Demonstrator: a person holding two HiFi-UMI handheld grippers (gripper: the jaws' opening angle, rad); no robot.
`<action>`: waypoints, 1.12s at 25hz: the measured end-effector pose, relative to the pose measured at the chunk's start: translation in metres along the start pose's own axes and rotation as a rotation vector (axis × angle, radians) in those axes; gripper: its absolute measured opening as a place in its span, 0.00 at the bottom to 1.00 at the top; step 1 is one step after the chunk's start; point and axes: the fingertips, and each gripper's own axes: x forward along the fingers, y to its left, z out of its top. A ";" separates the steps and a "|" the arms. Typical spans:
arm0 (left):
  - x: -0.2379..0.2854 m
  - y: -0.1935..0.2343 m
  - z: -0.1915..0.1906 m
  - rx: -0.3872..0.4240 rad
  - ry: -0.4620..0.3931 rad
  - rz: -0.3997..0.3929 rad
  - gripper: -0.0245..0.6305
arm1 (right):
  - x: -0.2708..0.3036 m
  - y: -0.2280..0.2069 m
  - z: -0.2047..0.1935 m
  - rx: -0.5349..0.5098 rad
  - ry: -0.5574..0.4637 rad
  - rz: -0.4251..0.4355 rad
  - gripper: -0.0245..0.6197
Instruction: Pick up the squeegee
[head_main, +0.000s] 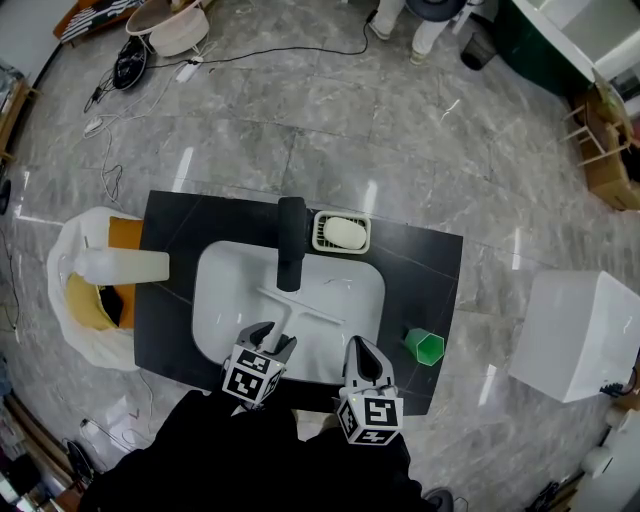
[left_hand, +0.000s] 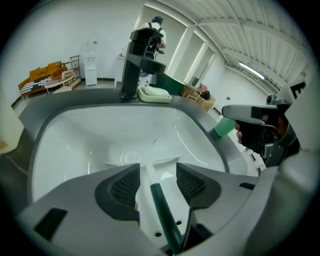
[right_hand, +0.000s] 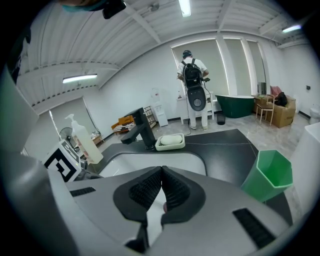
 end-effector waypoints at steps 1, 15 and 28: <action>0.004 0.001 -0.005 -0.005 0.019 0.003 0.38 | 0.000 0.000 -0.001 0.002 0.001 0.000 0.06; 0.041 0.003 -0.044 -0.043 0.184 0.008 0.40 | -0.009 -0.009 -0.011 0.027 0.009 -0.027 0.06; 0.045 0.007 -0.052 -0.111 0.270 0.028 0.27 | -0.012 -0.013 -0.011 0.040 0.005 -0.035 0.06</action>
